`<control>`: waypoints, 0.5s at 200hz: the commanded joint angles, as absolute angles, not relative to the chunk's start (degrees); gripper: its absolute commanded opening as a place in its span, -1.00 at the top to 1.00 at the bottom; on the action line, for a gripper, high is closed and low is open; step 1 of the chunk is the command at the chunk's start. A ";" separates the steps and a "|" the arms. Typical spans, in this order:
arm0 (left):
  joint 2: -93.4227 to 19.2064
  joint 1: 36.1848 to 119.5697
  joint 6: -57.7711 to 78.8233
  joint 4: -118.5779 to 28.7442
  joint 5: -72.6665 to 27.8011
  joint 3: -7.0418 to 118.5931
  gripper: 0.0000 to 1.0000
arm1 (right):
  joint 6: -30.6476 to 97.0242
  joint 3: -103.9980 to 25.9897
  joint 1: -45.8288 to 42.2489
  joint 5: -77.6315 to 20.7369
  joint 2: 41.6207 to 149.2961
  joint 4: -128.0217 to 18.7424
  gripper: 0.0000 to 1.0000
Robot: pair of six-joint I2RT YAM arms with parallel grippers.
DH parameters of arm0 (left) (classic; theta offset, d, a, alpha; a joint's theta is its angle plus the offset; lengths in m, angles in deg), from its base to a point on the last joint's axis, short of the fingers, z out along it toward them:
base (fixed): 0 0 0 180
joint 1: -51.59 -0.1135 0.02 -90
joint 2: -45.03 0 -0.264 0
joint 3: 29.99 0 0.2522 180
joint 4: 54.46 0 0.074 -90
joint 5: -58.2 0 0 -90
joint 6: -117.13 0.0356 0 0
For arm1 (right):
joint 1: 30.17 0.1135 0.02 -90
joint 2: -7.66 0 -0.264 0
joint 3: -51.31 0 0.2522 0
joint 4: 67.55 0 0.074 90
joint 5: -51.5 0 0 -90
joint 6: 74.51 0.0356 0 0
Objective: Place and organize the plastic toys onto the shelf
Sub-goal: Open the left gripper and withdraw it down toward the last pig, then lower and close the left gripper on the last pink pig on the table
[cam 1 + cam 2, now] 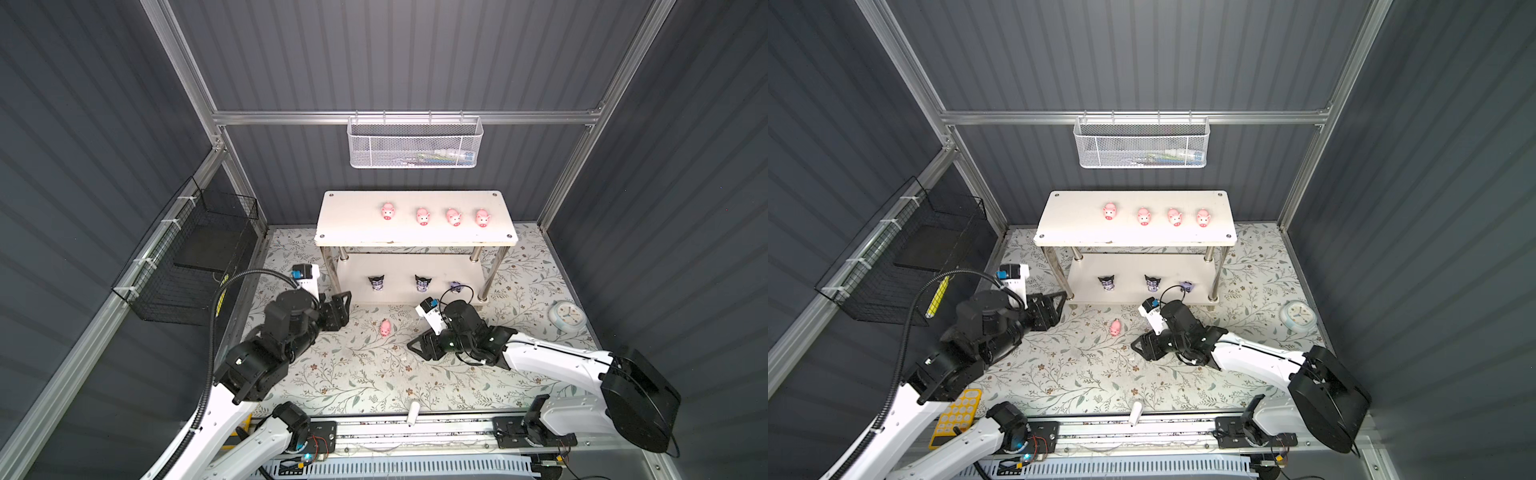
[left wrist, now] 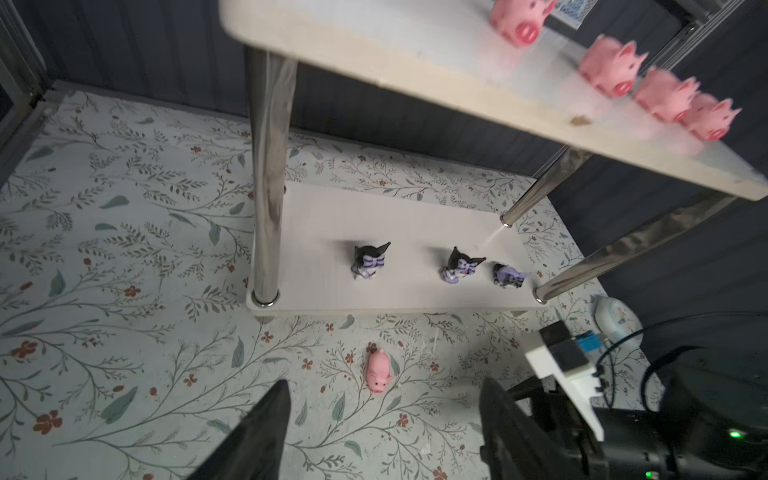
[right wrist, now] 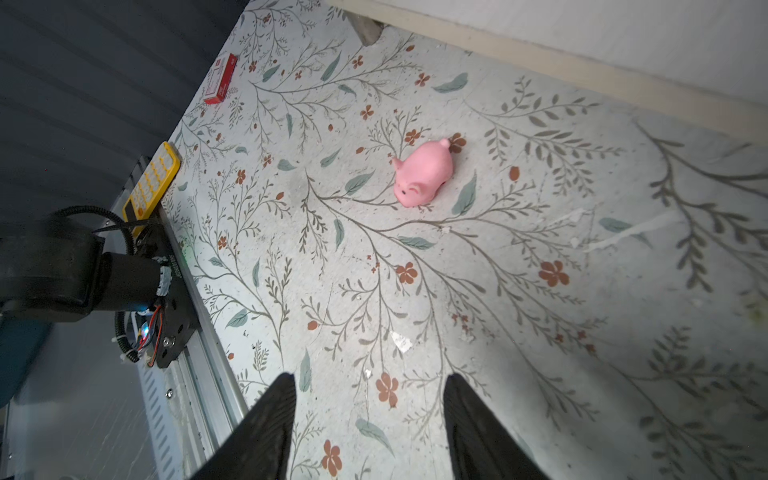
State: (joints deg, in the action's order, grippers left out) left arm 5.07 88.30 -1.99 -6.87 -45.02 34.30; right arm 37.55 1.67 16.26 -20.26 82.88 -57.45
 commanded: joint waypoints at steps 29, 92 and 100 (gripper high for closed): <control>3.71 92.52 -5.94 -19.58 -46.62 18.94 -0.45 | 40.00 2.13 15.88 -25.95 81.31 -57.94 -0.18; -12.52 101.14 -6.92 -35.24 -51.48 12.91 -0.56 | 40.76 3.69 15.71 -26.81 81.61 -59.31 -0.18; -15.11 101.24 -7.05 -36.87 -51.40 12.91 -0.56 | 40.67 3.77 15.57 -26.87 81.65 -59.33 -0.18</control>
